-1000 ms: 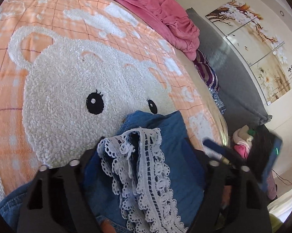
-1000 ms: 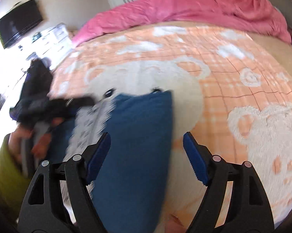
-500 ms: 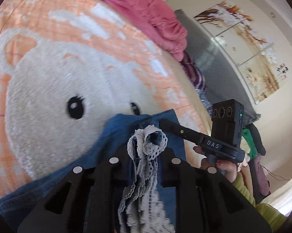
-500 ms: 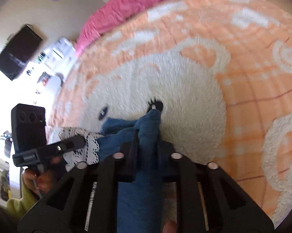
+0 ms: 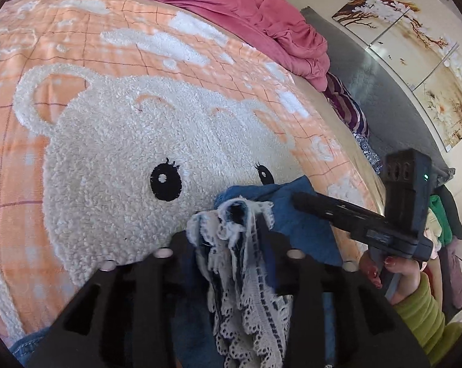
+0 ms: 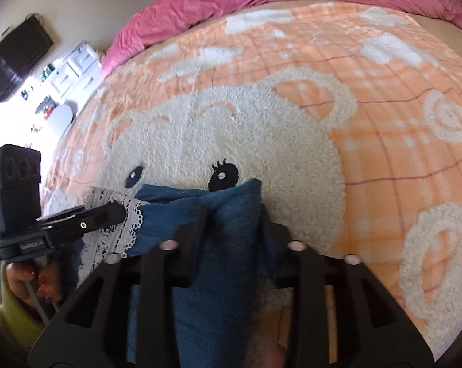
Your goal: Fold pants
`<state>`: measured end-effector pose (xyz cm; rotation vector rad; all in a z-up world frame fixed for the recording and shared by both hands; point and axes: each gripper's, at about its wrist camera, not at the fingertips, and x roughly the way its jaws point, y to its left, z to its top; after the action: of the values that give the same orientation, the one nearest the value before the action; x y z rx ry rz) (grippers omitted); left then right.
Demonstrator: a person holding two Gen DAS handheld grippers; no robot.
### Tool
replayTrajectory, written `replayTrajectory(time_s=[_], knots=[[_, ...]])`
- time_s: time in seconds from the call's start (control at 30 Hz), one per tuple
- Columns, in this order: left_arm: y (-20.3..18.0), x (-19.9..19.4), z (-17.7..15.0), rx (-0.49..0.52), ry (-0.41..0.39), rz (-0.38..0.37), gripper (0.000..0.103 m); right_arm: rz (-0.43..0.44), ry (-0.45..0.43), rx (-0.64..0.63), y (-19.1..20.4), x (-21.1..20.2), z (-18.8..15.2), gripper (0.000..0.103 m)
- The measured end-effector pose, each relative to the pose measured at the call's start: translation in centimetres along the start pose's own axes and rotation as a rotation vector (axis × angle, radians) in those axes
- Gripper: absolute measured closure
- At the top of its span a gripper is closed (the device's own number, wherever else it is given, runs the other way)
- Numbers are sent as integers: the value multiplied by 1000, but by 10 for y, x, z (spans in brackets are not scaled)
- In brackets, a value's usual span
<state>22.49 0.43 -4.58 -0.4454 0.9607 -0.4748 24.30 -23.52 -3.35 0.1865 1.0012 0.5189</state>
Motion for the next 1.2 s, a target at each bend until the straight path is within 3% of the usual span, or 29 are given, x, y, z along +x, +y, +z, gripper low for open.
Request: replayTrajectory(time_s=[0.03, 0.2, 0.27, 0.47, 0.57, 0.77, 1.2], knots=[[1, -5, -1, -10, -6, -12, 54, -7, -14, 1, 0, -7, -3, 40], [-5, -31, -8, 13, -67, 52, 47, -3, -72, -5, 5, -39, -29, 39], [-14, -44, -11, 33, -87, 71, 40, -15, -85, -4, 8, -48, -41, 27], [-41, -69, -32, 88, -132, 118, 32, -62, -119, -62, 23, -73, -64, 18], [-53, -77, -46, 105, -137, 145, 26, -66, -121, -79, 28, -82, -69, 16], [-66, -86, -70, 121, -122, 170, 25, -77, -119, -111, 37, -92, -85, 16], [-46, -89, -140, -78, -10, 75, 27, -66, -71, -136, 39, -96, -121, 15]])
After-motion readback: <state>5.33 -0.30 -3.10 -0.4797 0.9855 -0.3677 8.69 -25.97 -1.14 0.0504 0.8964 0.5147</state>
